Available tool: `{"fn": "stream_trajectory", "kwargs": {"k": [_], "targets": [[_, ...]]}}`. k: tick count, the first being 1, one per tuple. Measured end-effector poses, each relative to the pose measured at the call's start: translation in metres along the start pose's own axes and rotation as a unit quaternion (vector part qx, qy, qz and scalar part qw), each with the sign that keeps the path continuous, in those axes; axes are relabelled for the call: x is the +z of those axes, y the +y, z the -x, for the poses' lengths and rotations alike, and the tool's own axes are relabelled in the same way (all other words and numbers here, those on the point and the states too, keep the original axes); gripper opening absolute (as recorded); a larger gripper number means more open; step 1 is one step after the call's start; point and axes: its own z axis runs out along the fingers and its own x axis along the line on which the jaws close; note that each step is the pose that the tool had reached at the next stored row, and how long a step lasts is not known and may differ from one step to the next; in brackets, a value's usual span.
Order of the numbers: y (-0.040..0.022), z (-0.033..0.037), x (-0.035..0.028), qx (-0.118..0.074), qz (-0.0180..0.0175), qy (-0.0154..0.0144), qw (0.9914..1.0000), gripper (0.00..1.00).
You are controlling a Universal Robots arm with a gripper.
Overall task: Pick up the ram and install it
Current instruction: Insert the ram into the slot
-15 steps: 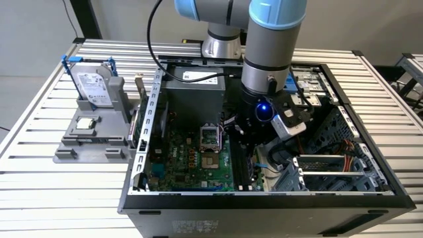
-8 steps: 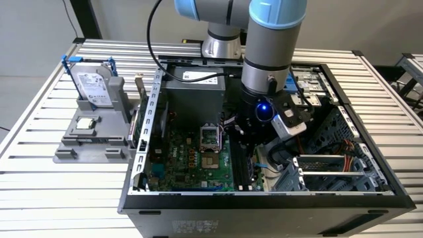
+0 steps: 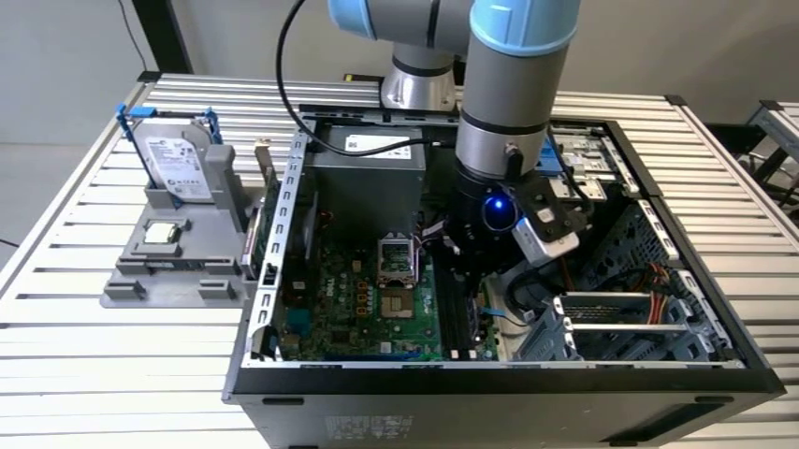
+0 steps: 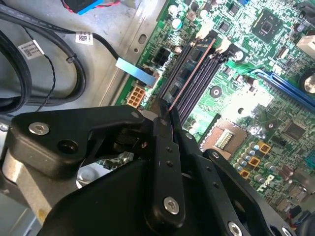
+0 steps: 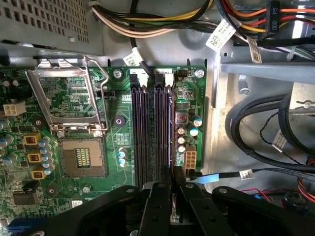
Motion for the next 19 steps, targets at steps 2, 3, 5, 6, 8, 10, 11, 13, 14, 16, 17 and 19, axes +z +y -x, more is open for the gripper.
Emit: {"fn": "stream_trajectory", "kwargs": {"k": [2, 3, 5, 6, 8, 10, 11, 13, 14, 16, 17, 19], "targets": [[0.0002, -0.0002, 0.0011, 0.000, 0.0001, -0.0001, 1.00000, 0.00], [0.0004, -0.0003, 0.0022, 0.000, 0.0000, -0.0001, 1.00000, 0.00], [0.0013, -0.0003, 0.0034, 0.000, -0.0001, 0.0000, 1.00000, 0.00], [0.0021, -0.0002, 0.0037, 0.000, -0.0001, 0.0000, 1.00000, 0.00], [0.0027, -0.0001, 0.0040, 0.000, -0.0003, 0.0000, 1.00000, 0.00], [0.0029, -0.0001, 0.0047, 0.000, -0.0001, 0.0000, 1.00000, 0.00], [0.0030, 0.0000, 0.0051, 0.000, -0.0001, 0.0000, 1.00000, 0.00], [0.0032, 0.0004, 0.0060, 0.000, -0.0001, 0.0001, 1.00000, 0.00], [0.0034, 0.0008, 0.0068, 0.000, -0.0002, 0.0002, 1.00000, 0.00], [0.0038, 0.0016, 0.0088, 0.000, -0.0001, 0.0003, 1.00000, 0.00], [0.0040, 0.0016, 0.0102, 0.000, 0.0000, 0.0003, 1.00000, 0.00], [0.0043, 0.0015, 0.0136, 0.000, -0.0005, 0.0004, 1.00000, 0.00]]}}
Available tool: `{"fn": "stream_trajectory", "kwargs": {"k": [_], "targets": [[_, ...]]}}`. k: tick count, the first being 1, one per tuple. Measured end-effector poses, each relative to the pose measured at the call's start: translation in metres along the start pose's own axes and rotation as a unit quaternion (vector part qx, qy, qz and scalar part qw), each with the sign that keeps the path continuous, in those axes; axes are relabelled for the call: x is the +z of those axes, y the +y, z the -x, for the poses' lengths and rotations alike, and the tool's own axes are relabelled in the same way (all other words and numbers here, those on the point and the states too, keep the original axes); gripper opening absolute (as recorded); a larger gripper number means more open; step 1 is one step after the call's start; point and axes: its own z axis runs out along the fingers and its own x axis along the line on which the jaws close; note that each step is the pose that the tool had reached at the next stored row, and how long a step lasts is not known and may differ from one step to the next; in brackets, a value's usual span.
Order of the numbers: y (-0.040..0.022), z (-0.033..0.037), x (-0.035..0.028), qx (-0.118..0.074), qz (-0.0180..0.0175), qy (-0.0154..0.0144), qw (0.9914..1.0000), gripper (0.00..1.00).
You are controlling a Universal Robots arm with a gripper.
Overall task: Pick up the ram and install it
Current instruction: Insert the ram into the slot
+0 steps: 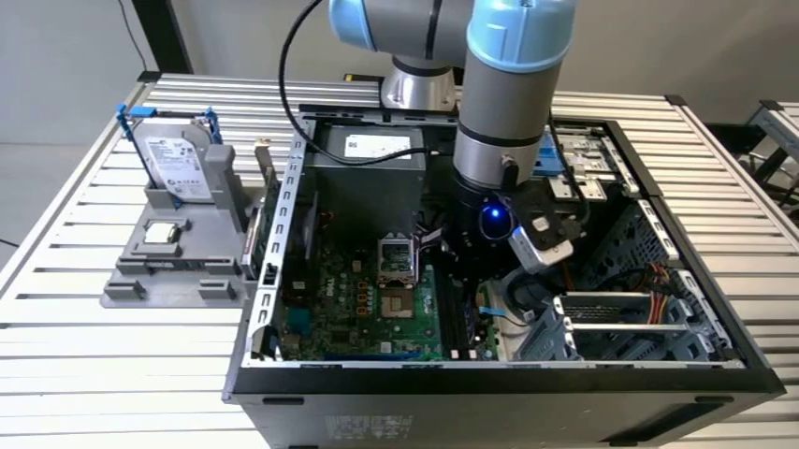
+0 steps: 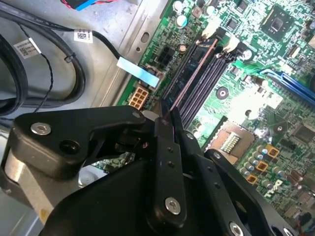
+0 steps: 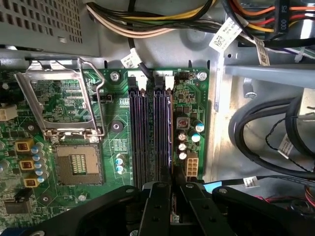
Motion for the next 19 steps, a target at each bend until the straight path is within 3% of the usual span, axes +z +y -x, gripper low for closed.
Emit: {"fn": "stream_trajectory", "kwargs": {"k": [5, 6, 7, 10, 17, 19], "targets": [[0.0007, 0.0000, 0.0026, 0.000, -0.0017, 0.0013, 1.00000, 0.00], [0.0015, 0.0001, 0.0038, 0.000, -0.0003, 0.0011, 1.00000, 0.00], [0.0012, 0.0001, 0.0034, 0.000, -0.0020, 0.0017, 1.00000, 1.00], [-0.0003, 0.0007, -0.0020, 0.001, -0.0033, 0.0048, 0.99998, 1.00], [-0.0061, 0.0019, -0.0316, 0.001, -0.0029, 0.0049, 0.99998, 1.00], [-0.0070, 0.0024, -0.0367, 0.001, -0.0030, 0.0056, 0.99998, 1.00]]}}
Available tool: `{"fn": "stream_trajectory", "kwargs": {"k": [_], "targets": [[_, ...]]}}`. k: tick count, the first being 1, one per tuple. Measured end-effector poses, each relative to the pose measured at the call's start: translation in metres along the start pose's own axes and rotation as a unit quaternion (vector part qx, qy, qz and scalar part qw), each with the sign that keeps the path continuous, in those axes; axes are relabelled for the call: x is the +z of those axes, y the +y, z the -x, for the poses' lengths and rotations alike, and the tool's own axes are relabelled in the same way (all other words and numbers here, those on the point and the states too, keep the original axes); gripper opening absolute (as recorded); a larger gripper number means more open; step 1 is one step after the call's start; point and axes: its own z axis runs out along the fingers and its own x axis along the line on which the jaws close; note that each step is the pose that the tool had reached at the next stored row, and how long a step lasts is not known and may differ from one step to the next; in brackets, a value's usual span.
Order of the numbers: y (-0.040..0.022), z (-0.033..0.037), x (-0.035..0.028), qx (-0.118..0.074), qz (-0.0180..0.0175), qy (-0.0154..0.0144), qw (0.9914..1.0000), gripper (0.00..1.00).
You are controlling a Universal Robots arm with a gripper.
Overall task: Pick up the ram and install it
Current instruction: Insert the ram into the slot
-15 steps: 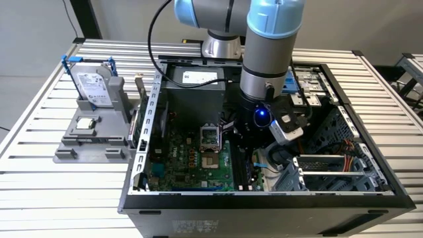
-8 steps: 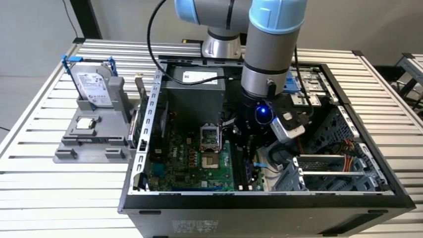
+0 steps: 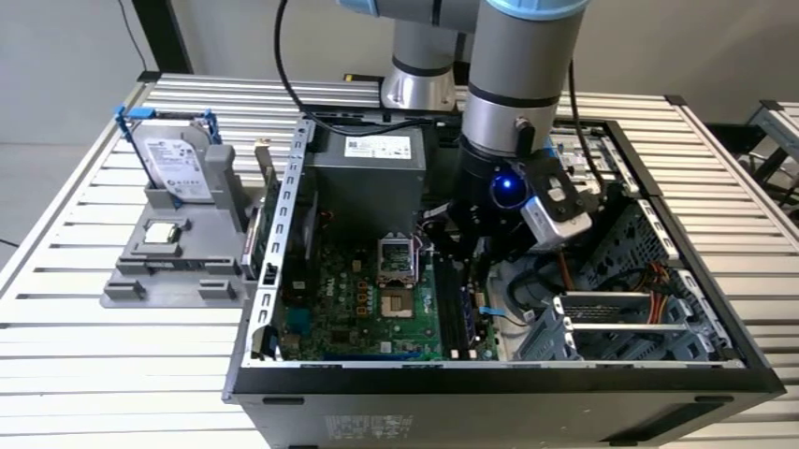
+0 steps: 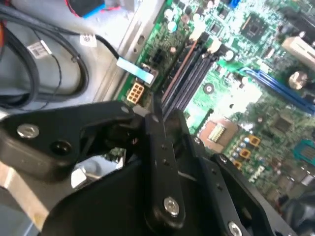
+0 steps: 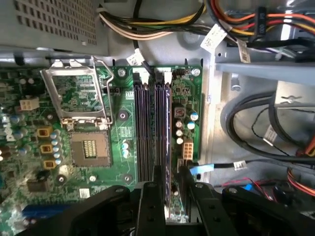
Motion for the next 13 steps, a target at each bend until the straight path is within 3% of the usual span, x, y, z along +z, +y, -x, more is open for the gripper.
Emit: {"fn": "stream_trajectory", "kwargs": {"k": [2, 3, 13], "targets": [[0.0000, -0.0001, 0.0001, 0.000, 0.0002, 0.0000, 1.00000, 1.00], [0.0000, -0.0001, 0.0001, 0.000, 0.0002, 0.0000, 1.00000, 0.00], [-0.0011, 0.0008, 0.0003, 0.000, 0.0005, 0.0007, 1.00000, 0.00]]}}
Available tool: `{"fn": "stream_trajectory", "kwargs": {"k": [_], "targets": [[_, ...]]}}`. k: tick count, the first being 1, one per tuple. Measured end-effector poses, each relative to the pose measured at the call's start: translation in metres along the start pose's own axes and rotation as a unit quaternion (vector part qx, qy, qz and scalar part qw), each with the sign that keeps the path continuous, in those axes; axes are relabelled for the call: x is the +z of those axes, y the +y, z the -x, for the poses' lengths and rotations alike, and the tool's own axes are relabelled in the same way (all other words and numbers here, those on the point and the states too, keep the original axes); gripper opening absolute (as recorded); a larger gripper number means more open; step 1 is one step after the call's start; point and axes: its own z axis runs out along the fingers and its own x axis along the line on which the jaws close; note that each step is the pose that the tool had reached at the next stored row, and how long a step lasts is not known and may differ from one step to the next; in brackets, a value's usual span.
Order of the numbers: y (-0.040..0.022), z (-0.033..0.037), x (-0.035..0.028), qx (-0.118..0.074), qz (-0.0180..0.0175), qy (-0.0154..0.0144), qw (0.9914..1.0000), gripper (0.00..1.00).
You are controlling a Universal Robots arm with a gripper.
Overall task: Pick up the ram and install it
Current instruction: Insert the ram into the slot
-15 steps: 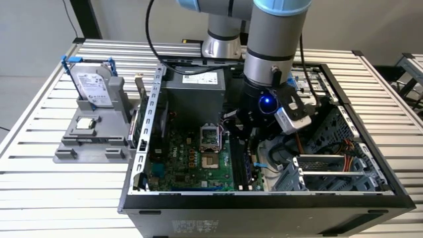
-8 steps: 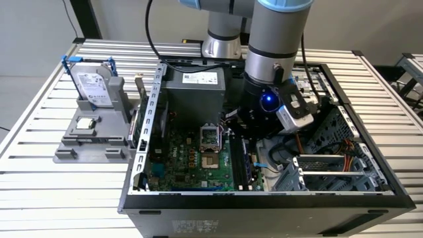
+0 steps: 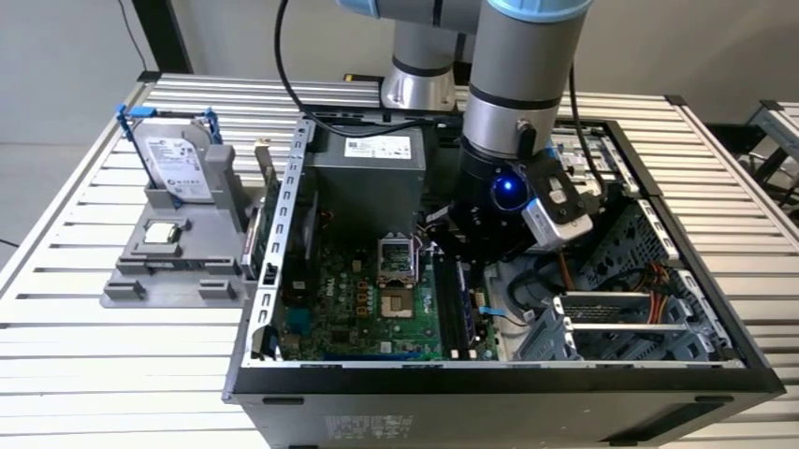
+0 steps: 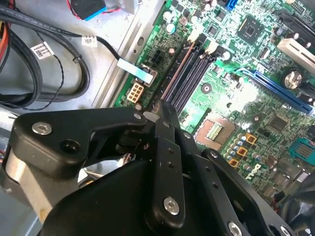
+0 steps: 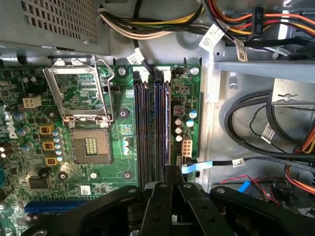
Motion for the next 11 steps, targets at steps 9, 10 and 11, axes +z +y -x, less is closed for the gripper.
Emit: {"fn": "stream_trajectory", "kwargs": {"k": [9, 10, 11], "targets": [[-0.0007, 0.0001, 0.0002, 0.000, 0.0190, 0.0038, 0.99981, 0.00], [-0.0007, 0.0001, 0.0002, 0.000, 0.0278, 0.0063, 0.99959, 0.00], [-0.0007, 0.0002, 0.0002, -0.001, 0.0369, 0.0091, 0.99928, 0.00]]}}
